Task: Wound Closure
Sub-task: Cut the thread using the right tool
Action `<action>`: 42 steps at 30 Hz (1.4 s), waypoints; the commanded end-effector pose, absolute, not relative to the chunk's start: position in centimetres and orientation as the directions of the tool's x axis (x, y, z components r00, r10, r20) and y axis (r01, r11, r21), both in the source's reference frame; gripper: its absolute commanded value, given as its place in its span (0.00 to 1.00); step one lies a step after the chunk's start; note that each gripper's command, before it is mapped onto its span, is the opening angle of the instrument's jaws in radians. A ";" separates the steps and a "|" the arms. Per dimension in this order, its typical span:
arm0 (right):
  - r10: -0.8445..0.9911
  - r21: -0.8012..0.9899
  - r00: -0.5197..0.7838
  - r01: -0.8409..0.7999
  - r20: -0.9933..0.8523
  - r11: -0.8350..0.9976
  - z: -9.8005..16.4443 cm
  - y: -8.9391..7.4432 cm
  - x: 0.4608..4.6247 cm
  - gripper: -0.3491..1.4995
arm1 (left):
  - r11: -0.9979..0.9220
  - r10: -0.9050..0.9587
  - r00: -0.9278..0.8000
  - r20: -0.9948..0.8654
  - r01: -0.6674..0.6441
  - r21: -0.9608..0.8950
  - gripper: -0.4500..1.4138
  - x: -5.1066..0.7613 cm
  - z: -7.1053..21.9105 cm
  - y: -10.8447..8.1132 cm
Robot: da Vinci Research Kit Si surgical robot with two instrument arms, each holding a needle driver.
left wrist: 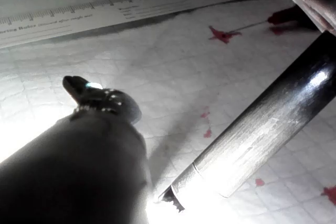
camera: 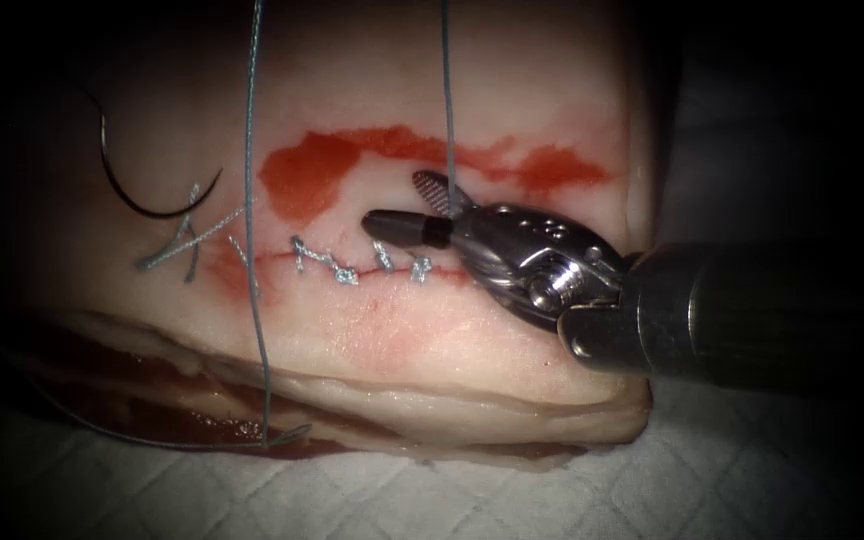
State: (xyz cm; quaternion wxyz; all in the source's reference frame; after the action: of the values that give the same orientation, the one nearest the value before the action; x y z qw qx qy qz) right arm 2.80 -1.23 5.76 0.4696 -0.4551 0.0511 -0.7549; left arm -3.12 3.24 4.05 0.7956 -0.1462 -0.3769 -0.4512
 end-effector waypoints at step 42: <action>-0.725 -0.465 -0.259 0.621 0.638 -0.631 5.7 -1.3 2.87 0.84 | 0.529 -0.601 0.290 0.745 0.843 0.098 0.00 -3.09 4.0 3.3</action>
State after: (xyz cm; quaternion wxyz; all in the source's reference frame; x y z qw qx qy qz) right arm 2.78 -1.32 5.69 0.4261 -0.4327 0.0594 -0.7922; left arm -3.04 3.27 3.94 0.7879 -0.1583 -0.3794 -0.4585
